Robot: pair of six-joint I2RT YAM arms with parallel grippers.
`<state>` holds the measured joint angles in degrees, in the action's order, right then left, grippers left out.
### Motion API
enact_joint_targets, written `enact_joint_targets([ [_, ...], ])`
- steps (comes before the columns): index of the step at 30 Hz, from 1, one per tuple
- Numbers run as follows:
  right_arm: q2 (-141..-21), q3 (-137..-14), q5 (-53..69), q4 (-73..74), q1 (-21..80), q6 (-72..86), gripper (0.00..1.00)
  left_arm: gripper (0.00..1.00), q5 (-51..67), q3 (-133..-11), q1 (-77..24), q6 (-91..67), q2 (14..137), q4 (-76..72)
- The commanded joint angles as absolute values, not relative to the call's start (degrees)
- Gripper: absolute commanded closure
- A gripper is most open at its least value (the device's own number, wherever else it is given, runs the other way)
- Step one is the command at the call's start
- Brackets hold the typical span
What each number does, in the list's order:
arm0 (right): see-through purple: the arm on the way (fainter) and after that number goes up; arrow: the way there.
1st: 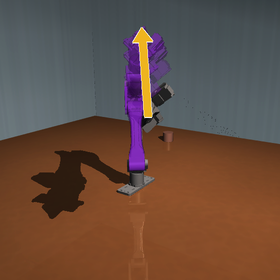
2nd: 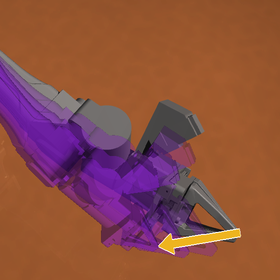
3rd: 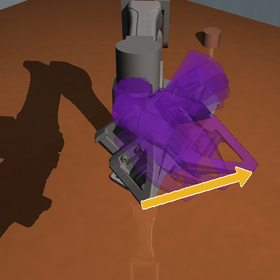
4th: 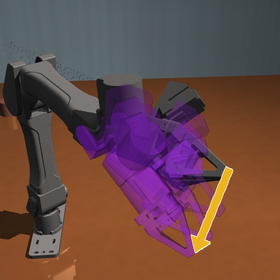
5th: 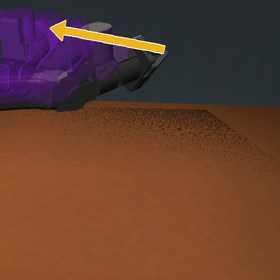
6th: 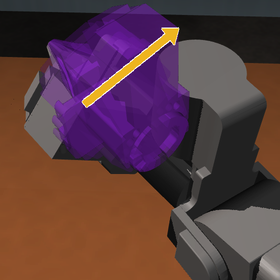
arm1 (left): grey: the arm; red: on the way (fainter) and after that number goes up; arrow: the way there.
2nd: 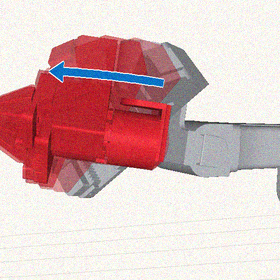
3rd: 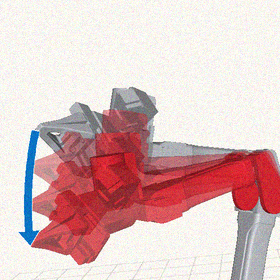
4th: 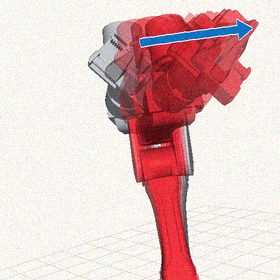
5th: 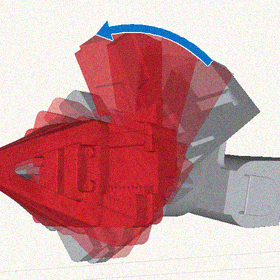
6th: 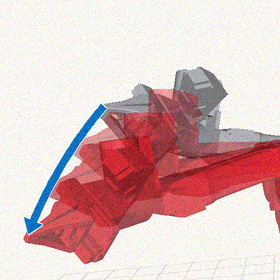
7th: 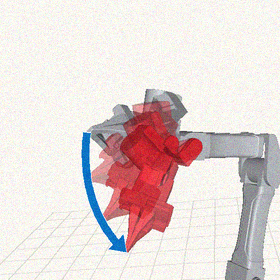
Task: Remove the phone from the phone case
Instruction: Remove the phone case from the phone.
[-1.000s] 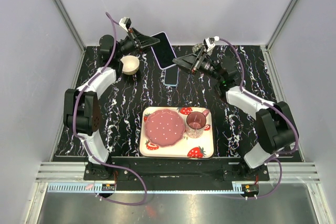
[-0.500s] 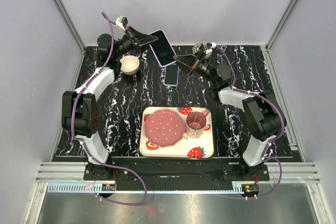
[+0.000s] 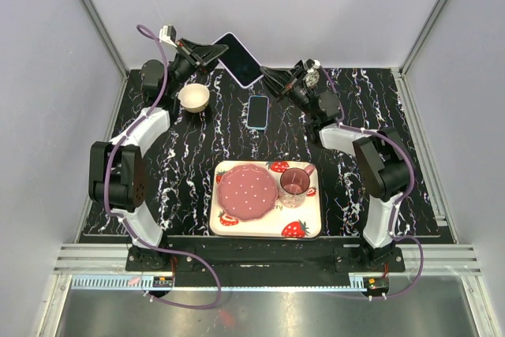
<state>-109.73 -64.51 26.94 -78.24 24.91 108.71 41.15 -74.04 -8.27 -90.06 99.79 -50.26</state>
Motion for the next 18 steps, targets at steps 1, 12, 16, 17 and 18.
enact_joint_targets([
  [1, -110.5, -69.4, 12.4, -89.6, 26.4, 121.5, 1.00, 1.00, 40.7, -73.5, -10.4, -93.5, 93.7, -64.2],
  [12, -114.1, -74.5, 4.2, -89.0, 29.4, 128.3, 1.00, 1.00, 37.7, -73.6, -12.5, -97.5, 96.9, -72.4],
  [16, -114.4, -76.6, 3.3, -88.9, 29.8, 129.1, 1.00, 1.00, 37.5, -74.1, -13.0, -97.7, 96.8, -72.5],
  [17, -114.3, -77.0, 3.5, -88.7, 29.9, 129.0, 1.00, 1.00, 37.4, -74.2, -13.2, -97.6, 96.7, -72.5],
  [18, -114.3, -77.2, 3.4, -88.3, 30.1, 129.1, 1.00, 1.00, 37.4, -74.4, -13.3, -97.7, 96.8, -72.5],
])
